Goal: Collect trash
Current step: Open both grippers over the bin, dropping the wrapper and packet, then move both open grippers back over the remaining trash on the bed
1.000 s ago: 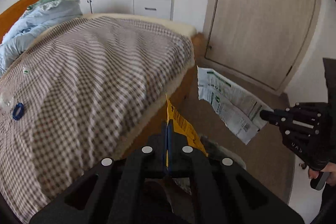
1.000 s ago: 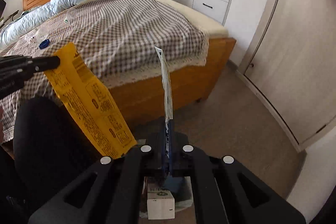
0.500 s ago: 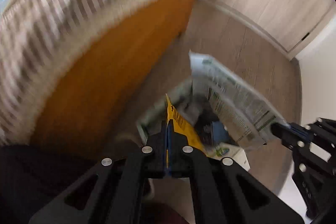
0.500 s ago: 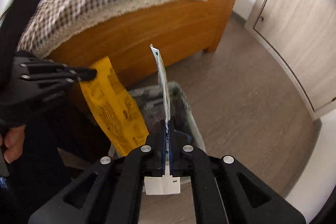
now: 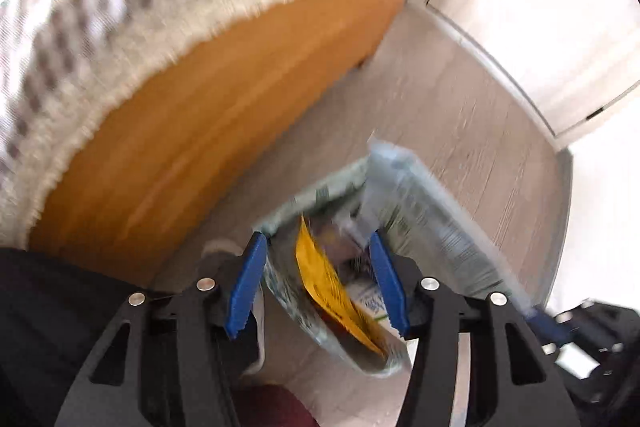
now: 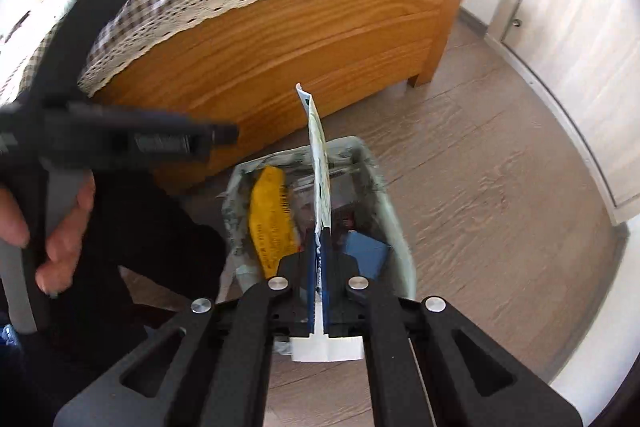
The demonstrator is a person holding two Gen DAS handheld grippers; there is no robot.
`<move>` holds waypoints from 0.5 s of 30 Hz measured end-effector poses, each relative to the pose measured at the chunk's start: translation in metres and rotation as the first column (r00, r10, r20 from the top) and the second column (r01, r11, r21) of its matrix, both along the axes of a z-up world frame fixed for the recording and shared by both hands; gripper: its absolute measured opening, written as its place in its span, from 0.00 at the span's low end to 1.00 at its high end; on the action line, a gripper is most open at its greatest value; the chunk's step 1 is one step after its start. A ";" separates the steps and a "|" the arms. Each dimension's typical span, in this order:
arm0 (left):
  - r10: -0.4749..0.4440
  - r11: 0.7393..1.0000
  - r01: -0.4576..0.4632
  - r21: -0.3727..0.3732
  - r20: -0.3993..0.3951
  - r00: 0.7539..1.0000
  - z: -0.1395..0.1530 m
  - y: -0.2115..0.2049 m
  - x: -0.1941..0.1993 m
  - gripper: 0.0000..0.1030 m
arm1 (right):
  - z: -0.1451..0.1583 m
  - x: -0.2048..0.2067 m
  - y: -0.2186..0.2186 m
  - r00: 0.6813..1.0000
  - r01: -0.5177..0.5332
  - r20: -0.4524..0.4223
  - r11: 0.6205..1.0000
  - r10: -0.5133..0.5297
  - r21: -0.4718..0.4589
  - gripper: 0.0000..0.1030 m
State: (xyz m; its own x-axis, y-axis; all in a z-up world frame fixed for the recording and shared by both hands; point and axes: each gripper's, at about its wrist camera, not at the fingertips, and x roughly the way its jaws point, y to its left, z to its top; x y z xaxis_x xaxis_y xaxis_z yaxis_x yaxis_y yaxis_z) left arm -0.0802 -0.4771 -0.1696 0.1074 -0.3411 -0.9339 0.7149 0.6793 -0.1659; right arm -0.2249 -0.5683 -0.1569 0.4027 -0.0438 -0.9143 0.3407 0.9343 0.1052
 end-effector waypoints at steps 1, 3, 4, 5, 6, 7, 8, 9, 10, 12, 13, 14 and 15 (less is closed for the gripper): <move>0.003 1.000 -0.003 -0.014 0.006 1.000 0.006 0.001 0.004 0.50 | -0.002 0.003 0.002 1.000 -0.008 -0.004 1.000 0.008 0.005 0.02; 0.013 0.999 -0.013 -0.043 0.017 1.000 0.016 0.005 0.010 0.50 | -0.008 0.010 0.007 1.000 -0.026 -0.013 0.999 0.026 0.024 0.02; 0.016 0.998 -0.015 -0.053 0.019 1.000 0.021 0.008 0.012 0.50 | -0.012 0.013 0.012 0.999 -0.042 -0.024 0.999 0.042 0.023 0.02; 0.021 0.998 -0.019 -0.062 0.017 1.000 0.028 0.011 0.016 0.50 | -0.015 0.018 0.015 0.998 -0.056 -0.029 0.998 0.056 0.012 0.02; 0.028 0.997 -0.027 -0.069 0.013 1.000 0.030 0.014 0.019 0.51 | -0.021 0.021 0.020 0.997 -0.072 -0.035 0.997 0.072 -0.001 0.02; 0.039 0.997 -0.039 -0.073 0.007 0.999 0.033 0.018 0.022 0.51 | -0.028 0.024 0.023 0.996 -0.077 -0.042 0.997 0.077 -0.003 0.02; 0.050 0.996 -0.050 -0.078 -0.002 0.999 0.038 0.021 0.026 0.51 | -0.038 0.027 0.023 0.996 -0.068 -0.062 0.997 0.069 0.023 0.02; 0.059 0.995 -0.061 -0.082 -0.018 0.998 0.038 0.026 0.028 0.51 | -0.045 0.029 0.026 0.995 -0.053 -0.078 0.998 0.056 0.038 0.02; 0.067 0.994 -0.070 -0.085 -0.035 0.997 0.037 0.029 0.031 0.51 | -0.049 0.031 0.030 0.995 -0.059 -0.081 0.998 0.061 0.032 0.02; 0.085 0.991 -0.091 -0.102 -0.060 0.995 0.039 0.037 0.036 0.51 | -0.055 0.035 0.038 0.991 -0.092 -0.098 0.996 0.092 0.000 0.02; 0.090 0.990 -0.097 -0.107 -0.061 0.994 0.041 0.040 0.038 0.51 | -0.060 0.037 0.041 0.989 -0.099 -0.108 0.995 0.097 -0.017 0.02; 0.089 0.989 -0.095 -0.115 -0.056 0.994 0.044 0.043 0.040 0.51 | -0.067 0.038 0.043 0.989 -0.097 -0.112 0.995 0.096 -0.004 0.02; 0.082 0.989 -0.087 -0.120 -0.047 0.996 0.046 0.044 0.041 0.51 | -0.077 0.039 0.042 0.989 -0.088 -0.121 0.996 0.090 0.022 0.02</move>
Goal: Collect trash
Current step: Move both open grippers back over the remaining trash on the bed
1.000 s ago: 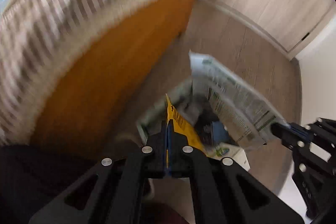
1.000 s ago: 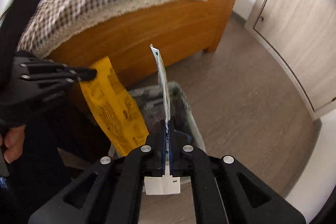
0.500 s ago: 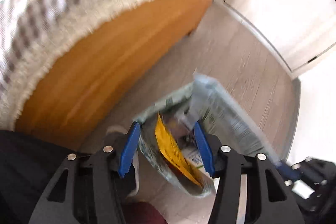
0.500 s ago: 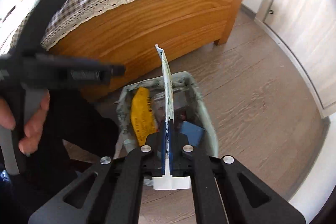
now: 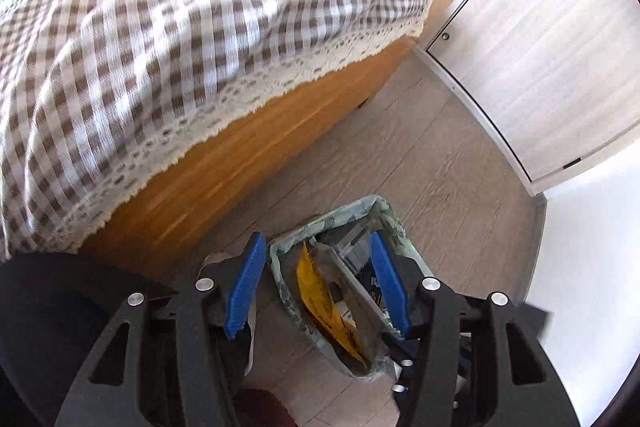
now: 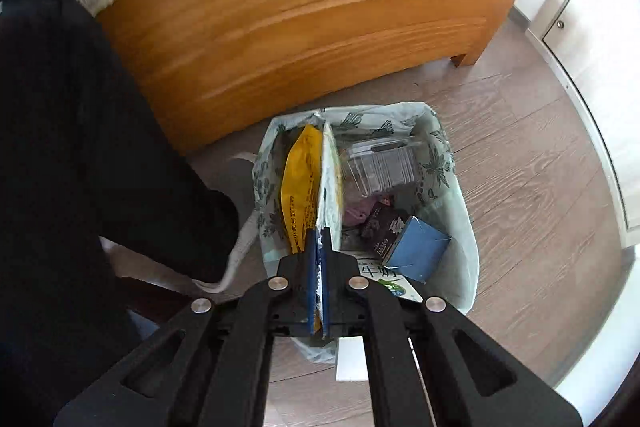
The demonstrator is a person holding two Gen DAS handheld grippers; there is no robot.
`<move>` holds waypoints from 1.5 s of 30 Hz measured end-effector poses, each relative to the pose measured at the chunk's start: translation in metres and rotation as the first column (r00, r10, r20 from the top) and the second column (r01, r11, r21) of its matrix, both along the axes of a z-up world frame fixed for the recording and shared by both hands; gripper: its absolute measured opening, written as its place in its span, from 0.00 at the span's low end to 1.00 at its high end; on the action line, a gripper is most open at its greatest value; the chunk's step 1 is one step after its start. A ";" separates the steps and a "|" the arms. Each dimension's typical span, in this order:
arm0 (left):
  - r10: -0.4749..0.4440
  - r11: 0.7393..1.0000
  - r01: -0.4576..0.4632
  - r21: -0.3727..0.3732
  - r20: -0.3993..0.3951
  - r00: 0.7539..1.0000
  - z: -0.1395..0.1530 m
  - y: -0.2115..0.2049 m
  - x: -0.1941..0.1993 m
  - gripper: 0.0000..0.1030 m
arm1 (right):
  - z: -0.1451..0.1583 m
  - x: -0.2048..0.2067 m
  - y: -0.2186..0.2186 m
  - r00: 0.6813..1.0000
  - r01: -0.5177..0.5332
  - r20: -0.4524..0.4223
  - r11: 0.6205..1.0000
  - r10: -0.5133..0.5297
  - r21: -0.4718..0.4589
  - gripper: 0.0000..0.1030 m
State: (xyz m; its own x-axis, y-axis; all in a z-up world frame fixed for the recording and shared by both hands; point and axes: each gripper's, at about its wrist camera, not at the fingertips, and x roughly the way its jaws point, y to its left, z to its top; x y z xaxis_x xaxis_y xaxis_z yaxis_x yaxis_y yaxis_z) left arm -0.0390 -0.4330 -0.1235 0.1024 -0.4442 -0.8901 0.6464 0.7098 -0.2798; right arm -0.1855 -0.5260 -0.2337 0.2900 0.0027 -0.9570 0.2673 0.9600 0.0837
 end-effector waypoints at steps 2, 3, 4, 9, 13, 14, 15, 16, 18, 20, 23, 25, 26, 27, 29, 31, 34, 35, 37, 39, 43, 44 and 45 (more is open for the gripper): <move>-0.011 1.000 0.012 -0.006 0.010 1.000 0.003 0.001 0.001 0.51 | -0.024 0.003 0.001 0.999 0.009 -0.047 1.000 -0.010 -0.017 0.02; -0.016 1.000 0.016 -0.009 0.007 1.000 0.002 0.002 0.002 0.51 | -0.036 0.003 0.003 0.997 0.001 -0.073 1.000 -0.002 -0.019 0.02; -0.020 1.000 0.020 -0.009 0.004 1.000 0.000 0.001 0.002 0.51 | -0.047 0.002 0.004 0.995 0.004 -0.098 1.000 -0.006 -0.018 0.02; -0.054 0.999 0.054 -0.009 -0.015 0.998 -0.009 -0.006 0.001 0.51 | -0.065 -0.010 0.003 0.983 0.038 -0.178 0.999 -0.039 -0.006 0.07; -0.086 0.996 0.086 -0.012 0.000 0.996 -0.010 -0.011 -0.005 0.51 | -0.032 -0.017 -0.009 0.991 0.098 -0.089 0.995 -0.097 0.011 0.71; -0.096 0.995 0.096 -0.012 0.000 0.995 -0.011 -0.013 -0.006 0.51 | -0.027 -0.020 -0.012 0.991 0.110 -0.075 0.994 -0.109 0.007 0.71; -0.110 0.994 0.110 -0.017 0.000 0.994 -0.011 -0.015 -0.008 0.51 | -0.020 -0.020 -0.015 0.990 0.121 -0.068 0.993 -0.121 -0.008 0.71; -0.124 0.992 0.124 -0.018 0.000 0.992 -0.011 -0.015 -0.009 0.52 | -0.013 -0.020 -0.020 0.988 0.135 -0.064 0.990 -0.137 -0.039 0.71; -0.150 0.988 0.150 -0.024 0.002 0.989 -0.011 -0.016 -0.012 0.57 | -0.001 -0.022 -0.029 0.984 0.164 -0.062 0.983 -0.169 -0.077 0.71; -0.168 0.985 0.168 -0.032 0.011 0.986 -0.009 -0.017 -0.014 0.58 | 0.010 -0.022 -0.034 0.979 0.192 -0.050 0.977 -0.197 -0.097 0.71; -0.178 0.984 0.179 -0.025 0.038 0.983 -0.008 -0.020 -0.018 0.61 | 0.032 -0.026 -0.043 0.975 0.215 -0.019 0.967 -0.220 -0.137 0.71; -0.191 0.981 0.193 -0.023 0.062 0.980 -0.006 -0.022 -0.022 0.62 | 0.039 -0.028 -0.046 0.975 0.215 -0.025 0.961 -0.222 -0.175 0.71; -0.202 0.979 0.204 -0.023 0.067 0.977 -0.005 -0.022 -0.023 0.62 | 0.042 -0.028 -0.048 0.974 0.215 -0.023 0.958 -0.224 -0.191 0.71; -0.212 0.976 0.214 -0.028 0.071 0.975 -0.004 -0.022 -0.025 0.63 | 0.044 -0.029 -0.049 0.974 0.217 -0.017 0.956 -0.225 -0.198 0.71; -0.227 0.971 0.232 -0.056 0.083 0.970 0.001 -0.019 -0.026 0.65 | 0.060 -0.030 -0.053 0.974 0.223 0.006 0.950 -0.227 -0.217 0.71; -0.234 0.963 0.246 -0.109 0.109 0.966 0.008 -0.015 -0.028 0.71 | 0.079 -0.028 -0.059 0.973 0.230 0.042 0.942 -0.226 -0.244 0.71; -0.223 0.956 0.247 -0.157 0.154 0.962 0.019 -0.008 -0.031 0.74 | 0.110 -0.021 -0.065 0.969 0.243 0.117 0.927 -0.218 -0.286 0.71; -0.215 0.955 0.244 -0.171 0.173 0.961 0.024 -0.005 -0.031 0.74 | 0.121 -0.018 -0.066 0.966 0.249 0.146 0.922 -0.213 -0.298 0.71; -0.180 0.951 0.230 -0.206 0.233 0.956 0.037 0.003 -0.028 0.74 | 0.146 -0.012 -0.064 0.956 0.261 0.218 0.912 -0.198 -0.315 0.71; -0.134 0.947 0.209 -0.245 0.291 0.947 0.054 0.014 -0.025 0.74 | 0.169 -0.005 -0.061 0.941 0.271 0.287 0.904 -0.177 -0.330 0.71; 0.008 0.936 0.130 -0.326 0.389 0.921 0.092 0.045 -0.005 0.78 | 0.211 0.016 -0.048 0.898 0.285 0.422 0.895 -0.124 -0.343 0.74; 0.048 0.934 0.106 -0.342 0.411 0.910 0.101 0.054 0.002 0.80 | 0.219 0.023 -0.045 0.885 0.284 0.454 0.895 -0.106 -0.343 0.74; 0.088 0.931 0.081 -0.357 0.435 0.896 0.110 0.064 0.008 0.81 | 0.227 0.030 -0.040 0.871 0.278 0.483 0.899 -0.088 -0.338 0.74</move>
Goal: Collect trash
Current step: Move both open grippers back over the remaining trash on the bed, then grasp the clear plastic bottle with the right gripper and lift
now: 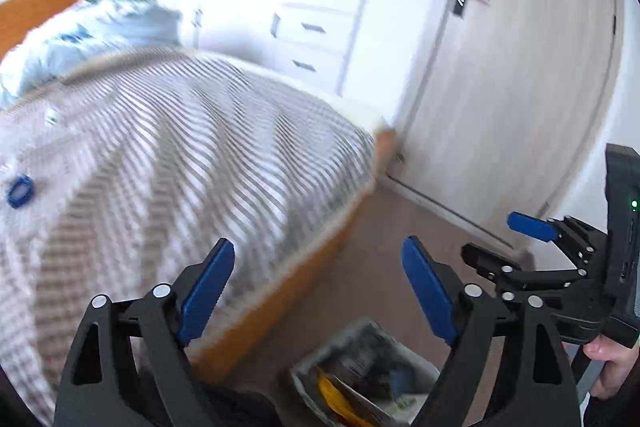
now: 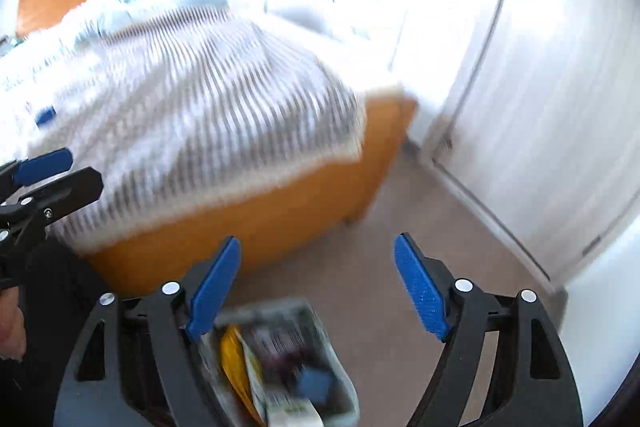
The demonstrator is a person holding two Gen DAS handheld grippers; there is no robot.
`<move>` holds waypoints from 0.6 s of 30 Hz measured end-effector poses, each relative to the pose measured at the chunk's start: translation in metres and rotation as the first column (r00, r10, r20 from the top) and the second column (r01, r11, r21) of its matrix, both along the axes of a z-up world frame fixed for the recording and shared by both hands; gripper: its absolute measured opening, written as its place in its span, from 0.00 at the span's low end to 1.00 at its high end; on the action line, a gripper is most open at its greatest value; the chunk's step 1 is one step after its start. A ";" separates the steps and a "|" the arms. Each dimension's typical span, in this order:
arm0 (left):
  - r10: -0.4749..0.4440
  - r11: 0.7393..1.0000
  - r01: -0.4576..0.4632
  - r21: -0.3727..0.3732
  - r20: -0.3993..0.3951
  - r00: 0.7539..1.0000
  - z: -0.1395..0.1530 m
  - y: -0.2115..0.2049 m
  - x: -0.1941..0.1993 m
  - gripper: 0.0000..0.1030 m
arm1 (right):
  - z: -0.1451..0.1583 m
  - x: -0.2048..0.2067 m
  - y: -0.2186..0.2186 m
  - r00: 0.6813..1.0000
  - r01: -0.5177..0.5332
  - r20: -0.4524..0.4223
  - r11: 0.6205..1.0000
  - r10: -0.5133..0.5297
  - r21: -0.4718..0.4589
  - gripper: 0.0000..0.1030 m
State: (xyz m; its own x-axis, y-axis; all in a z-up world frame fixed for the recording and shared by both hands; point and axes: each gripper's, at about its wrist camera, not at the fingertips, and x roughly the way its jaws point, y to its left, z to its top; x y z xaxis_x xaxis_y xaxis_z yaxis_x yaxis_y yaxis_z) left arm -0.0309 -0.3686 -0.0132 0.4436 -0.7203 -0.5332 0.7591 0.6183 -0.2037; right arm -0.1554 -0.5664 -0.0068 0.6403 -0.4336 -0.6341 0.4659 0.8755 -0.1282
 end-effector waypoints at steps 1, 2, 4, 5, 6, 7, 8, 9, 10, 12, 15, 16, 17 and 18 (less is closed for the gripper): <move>0.034 0.999 -0.034 -0.016 0.025 0.999 0.008 0.011 0.006 0.81 | 0.008 0.008 0.005 0.999 -0.020 0.032 1.000 0.021 -0.003 0.74; 0.068 0.997 -0.067 -0.030 0.050 0.996 0.015 0.022 0.011 0.81 | 0.016 0.017 0.012 0.997 -0.039 0.068 0.999 0.039 -0.009 0.74; 0.135 0.990 -0.129 -0.060 0.100 0.986 0.028 0.046 0.024 0.85 | 0.030 0.037 0.025 0.986 -0.079 0.145 0.997 0.081 -0.021 0.74; 0.173 0.984 -0.165 -0.070 0.128 0.977 0.032 0.060 0.030 0.86 | 0.034 0.048 0.031 0.979 -0.094 0.179 0.995 0.096 -0.022 0.74; 0.209 0.977 -0.199 -0.076 0.159 0.965 0.036 0.075 0.036 0.87 | 0.039 0.059 0.040 0.970 -0.115 0.215 0.993 0.116 -0.019 0.75; 0.241 0.970 -0.230 -0.080 0.184 0.953 0.040 0.086 0.041 0.87 | 0.044 0.071 0.047 0.959 -0.141 0.245 0.990 0.140 -0.014 0.78; 0.278 0.960 -0.266 -0.083 0.206 0.938 0.044 0.100 0.048 0.88 | 0.050 0.084 0.056 0.950 -0.165 0.269 0.986 0.162 -0.012 0.79; 0.309 0.951 -0.297 -0.088 0.222 0.925 0.048 0.115 0.055 0.90 | 0.054 0.096 0.065 0.938 -0.189 0.293 0.982 0.184 -0.012 0.79; 0.340 0.940 -0.326 -0.097 0.232 0.911 0.052 0.129 0.063 0.91 | 0.060 0.108 0.078 0.925 -0.219 0.316 0.976 0.212 -0.014 0.79; 0.403 0.915 -0.386 -0.115 0.254 0.879 0.063 0.163 0.077 0.93 | 0.071 0.133 0.105 0.899 -0.282 0.344 0.959 0.272 -0.022 0.79; 0.490 0.871 -0.475 -0.124 0.285 0.824 0.073 0.211 0.095 0.93 | 0.080 0.168 0.142 0.858 -0.367 0.375 0.930 0.349 -0.027 0.83; 0.521 0.852 -0.511 -0.116 0.292 0.802 0.074 0.227 0.103 0.93 | 0.081 0.178 0.155 0.844 -0.393 0.387 0.919 0.371 -0.024 0.83; 0.544 0.835 -0.540 -0.106 0.296 0.785 0.076 0.242 0.110 0.93 | 0.083 0.187 0.169 0.833 -0.418 0.390 0.908 0.392 -0.020 0.83; 0.561 0.823 -0.560 -0.096 0.301 0.771 0.076 0.255 0.117 0.93 | 0.081 0.199 0.181 0.827 -0.442 0.384 0.897 0.411 -0.011 0.83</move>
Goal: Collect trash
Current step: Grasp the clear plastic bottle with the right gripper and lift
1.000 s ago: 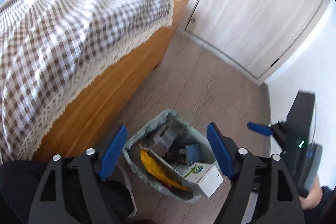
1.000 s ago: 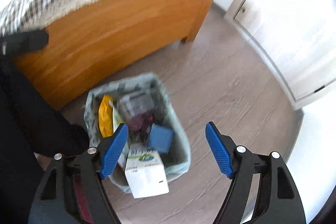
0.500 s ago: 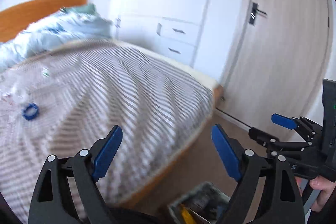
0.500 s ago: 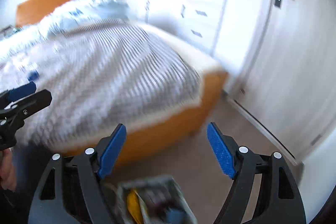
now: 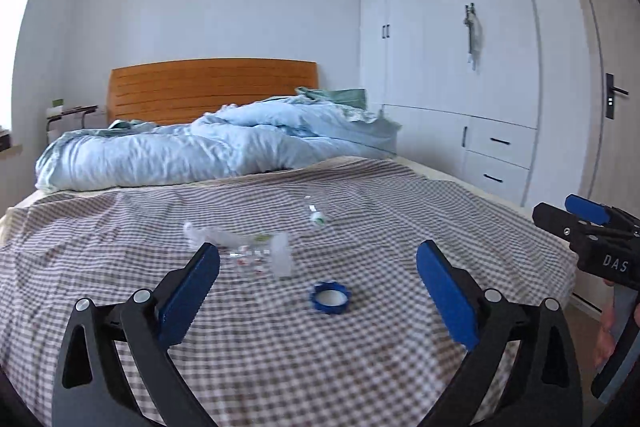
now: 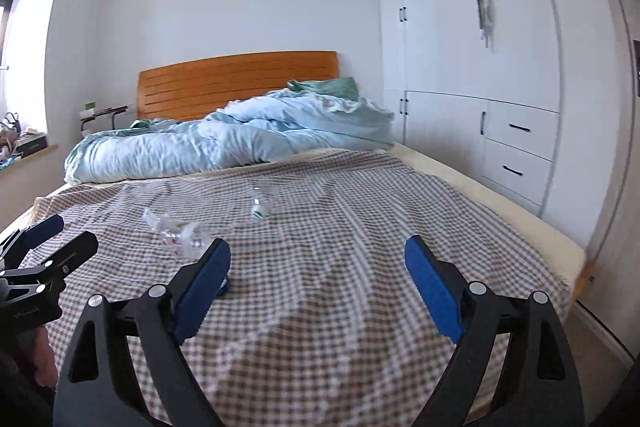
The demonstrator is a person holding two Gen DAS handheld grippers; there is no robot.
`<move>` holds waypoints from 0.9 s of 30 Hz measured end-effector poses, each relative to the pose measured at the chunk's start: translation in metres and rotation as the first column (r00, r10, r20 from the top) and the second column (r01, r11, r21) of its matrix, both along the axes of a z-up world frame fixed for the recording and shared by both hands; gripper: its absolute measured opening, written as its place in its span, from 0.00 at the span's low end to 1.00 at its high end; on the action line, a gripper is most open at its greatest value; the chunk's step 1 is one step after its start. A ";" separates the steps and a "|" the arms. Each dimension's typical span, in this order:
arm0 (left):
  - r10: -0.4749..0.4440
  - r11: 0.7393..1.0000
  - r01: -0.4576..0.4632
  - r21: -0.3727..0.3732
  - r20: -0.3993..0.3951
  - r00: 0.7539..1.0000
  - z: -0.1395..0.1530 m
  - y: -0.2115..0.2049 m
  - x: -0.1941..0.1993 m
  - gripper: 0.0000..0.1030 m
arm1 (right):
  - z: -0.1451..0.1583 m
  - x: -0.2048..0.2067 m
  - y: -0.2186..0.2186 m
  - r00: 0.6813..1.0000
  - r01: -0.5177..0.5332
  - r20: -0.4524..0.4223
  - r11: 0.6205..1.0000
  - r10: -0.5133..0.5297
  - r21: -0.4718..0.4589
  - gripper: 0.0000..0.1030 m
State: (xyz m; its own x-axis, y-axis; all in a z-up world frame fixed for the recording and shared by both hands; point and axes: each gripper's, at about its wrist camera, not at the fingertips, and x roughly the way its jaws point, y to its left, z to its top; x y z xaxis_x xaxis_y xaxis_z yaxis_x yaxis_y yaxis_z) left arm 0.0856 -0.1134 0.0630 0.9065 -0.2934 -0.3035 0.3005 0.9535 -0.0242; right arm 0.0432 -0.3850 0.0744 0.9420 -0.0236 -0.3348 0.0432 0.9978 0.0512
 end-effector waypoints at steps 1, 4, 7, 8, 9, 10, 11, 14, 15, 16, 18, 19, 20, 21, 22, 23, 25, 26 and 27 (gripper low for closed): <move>0.022 1.000 -0.022 0.007 0.003 1.000 -0.001 0.014 0.005 0.93 | 0.000 0.012 0.010 1.000 -0.025 -0.009 1.000 0.025 0.007 0.83; 0.104 0.995 -0.104 0.006 -0.009 0.995 -0.005 0.055 0.021 0.93 | -0.006 0.036 0.043 0.994 -0.100 -0.036 0.995 0.101 0.026 0.83; 0.154 0.986 -0.158 -0.047 -0.065 0.986 -0.010 0.094 0.037 0.93 | -0.015 0.065 0.065 0.978 -0.182 -0.091 0.980 0.189 0.080 0.83; 0.169 0.983 -0.174 -0.063 -0.082 0.982 -0.011 0.105 0.043 0.93 | -0.019 0.077 0.072 0.971 -0.201 -0.114 0.975 0.211 0.095 0.83; 0.183 0.979 -0.191 -0.078 -0.098 0.978 -0.012 0.115 0.048 0.93 | -0.023 0.085 0.079 0.965 -0.211 -0.136 0.972 0.224 0.101 0.83; 0.195 0.975 -0.205 -0.086 -0.110 0.975 -0.012 0.124 0.053 0.93 | -0.027 0.098 0.087 0.956 -0.229 -0.163 0.968 0.244 0.102 0.83; 0.207 0.972 -0.218 -0.091 -0.118 0.971 -0.014 0.130 0.057 0.93 | -0.031 0.109 0.095 0.949 -0.243 -0.184 0.965 0.258 0.100 0.83; 0.248 0.961 -0.262 -0.093 -0.140 0.959 -0.021 0.149 0.072 0.93 | -0.045 0.145 0.117 0.923 -0.296 -0.223 0.948 0.315 0.115 0.83; 0.275 0.951 -0.292 -0.097 -0.160 0.948 -0.024 0.156 0.077 0.93 | -0.050 0.160 0.122 0.913 -0.308 -0.242 0.944 0.328 0.117 0.83; 0.289 0.944 -0.311 -0.107 -0.183 0.940 -0.028 0.162 0.083 0.93 | -0.055 0.177 0.127 0.902 -0.316 -0.267 0.941 0.338 0.124 0.82; 0.299 0.932 -0.336 -0.137 -0.235 0.925 -0.037 0.172 0.090 0.93 | -0.063 0.209 0.132 0.882 -0.329 -0.293 0.928 0.368 0.173 0.71; 0.296 0.927 -0.342 -0.152 -0.259 0.919 -0.041 0.175 0.093 0.93 | -0.068 0.218 0.129 0.875 -0.326 -0.309 0.925 0.373 0.195 0.65; 0.294 0.926 -0.344 -0.156 -0.274 0.916 -0.045 0.176 0.096 0.93 | -0.074 0.228 0.127 0.866 -0.322 -0.327 0.922 0.379 0.217 0.64; 0.302 0.925 -0.353 -0.143 -0.289 0.909 -0.049 0.175 0.100 0.93 | -0.079 0.237 0.126 0.859 -0.314 -0.340 0.919 0.383 0.239 0.60; 0.309 0.926 -0.358 -0.124 -0.297 0.903 -0.053 0.174 0.102 0.93 | -0.084 0.245 0.124 0.848 -0.318 -0.347 0.909 0.400 0.271 0.56; 0.313 0.929 -0.356 -0.098 -0.300 0.901 -0.056 0.172 0.105 0.93 | -0.089 0.250 0.122 0.833 -0.330 -0.349 0.892 0.429 0.309 0.55; 0.328 0.933 -0.357 -0.051 -0.287 0.900 -0.061 0.167 0.106 0.93 | -0.101 0.256 0.120 0.806 -0.334 -0.358 0.861 0.472 0.383 0.43; 0.335 0.934 -0.357 -0.029 -0.277 0.901 -0.063 0.164 0.106 0.93 | -0.107 0.257 0.120 0.793 -0.337 -0.360 0.846 0.492 0.413 0.37; 0.339 0.935 -0.355 -0.012 -0.268 0.902 -0.065 0.163 0.107 0.93 | -0.112 0.258 0.120 0.781 -0.338 -0.363 0.833 0.508 0.438 0.26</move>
State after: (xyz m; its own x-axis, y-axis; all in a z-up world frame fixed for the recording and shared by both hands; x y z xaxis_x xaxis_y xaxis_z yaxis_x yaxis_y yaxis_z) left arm 0.1926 0.0501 -0.0018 0.8469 0.0010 -0.5318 -0.0736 0.9906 -0.1155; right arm 0.3017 -0.2652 -0.0374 0.5680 0.5321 -0.6279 -0.2761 0.8419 0.4636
